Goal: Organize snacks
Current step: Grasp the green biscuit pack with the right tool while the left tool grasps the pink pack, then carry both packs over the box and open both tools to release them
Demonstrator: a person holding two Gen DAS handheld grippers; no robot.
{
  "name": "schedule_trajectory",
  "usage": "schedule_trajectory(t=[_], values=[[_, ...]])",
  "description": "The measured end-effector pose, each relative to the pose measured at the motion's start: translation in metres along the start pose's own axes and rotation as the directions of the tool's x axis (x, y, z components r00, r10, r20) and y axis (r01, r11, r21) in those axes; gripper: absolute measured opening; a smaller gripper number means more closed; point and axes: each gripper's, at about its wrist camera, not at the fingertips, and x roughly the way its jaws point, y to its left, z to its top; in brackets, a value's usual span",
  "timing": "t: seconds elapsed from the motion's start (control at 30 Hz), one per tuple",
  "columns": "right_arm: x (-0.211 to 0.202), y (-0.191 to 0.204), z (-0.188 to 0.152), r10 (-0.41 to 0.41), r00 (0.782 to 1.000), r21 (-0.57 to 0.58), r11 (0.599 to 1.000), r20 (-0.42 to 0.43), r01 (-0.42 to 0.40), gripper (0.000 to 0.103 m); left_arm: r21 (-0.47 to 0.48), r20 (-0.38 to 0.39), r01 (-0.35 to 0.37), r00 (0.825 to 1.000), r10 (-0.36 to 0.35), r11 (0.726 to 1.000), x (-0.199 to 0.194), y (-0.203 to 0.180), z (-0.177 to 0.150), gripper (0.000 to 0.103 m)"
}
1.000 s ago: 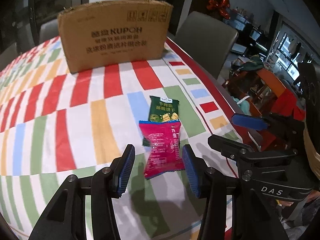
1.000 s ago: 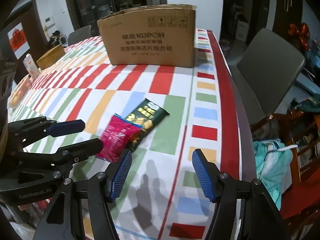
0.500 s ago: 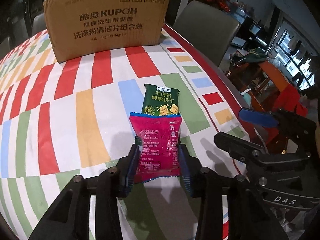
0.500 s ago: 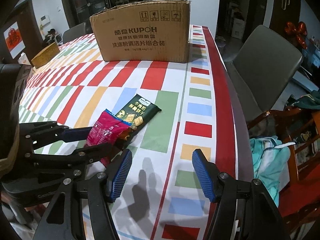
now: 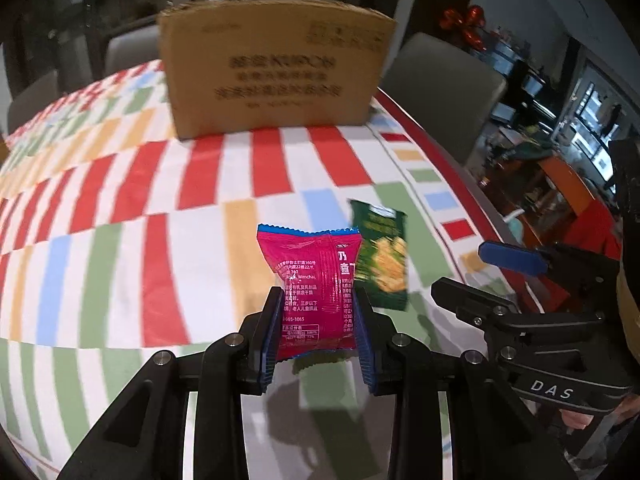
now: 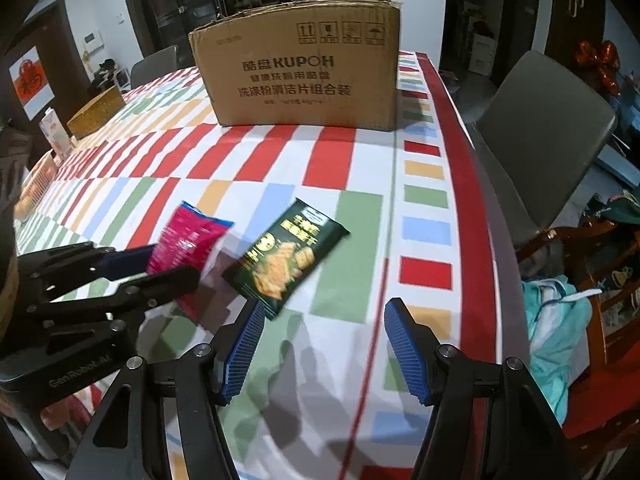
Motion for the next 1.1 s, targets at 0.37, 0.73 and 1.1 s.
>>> schedule_trajectory(t=[0.37, 0.73, 1.1], values=[[0.043, 0.013, 0.026, 0.032, 0.998, 0.082, 0.996, -0.052, -0.028, 0.064, -0.049, 0.033, -0.086, 0.996, 0.087, 0.995, -0.001, 0.032, 0.006, 0.033], [0.073, 0.033, 0.05, 0.005, 0.998, 0.044, 0.999, -0.059, -0.003, 0.063, -0.077, 0.051, -0.139, 0.988, 0.143, 0.987, -0.001, 0.045, 0.016, 0.033], [0.081, 0.037, 0.057, -0.04, 0.999, 0.005, 0.999, -0.024, 0.04, 0.047, -0.105, 0.047, -0.145, 0.987, 0.151, 0.984, -0.002, 0.047, 0.022, 0.033]])
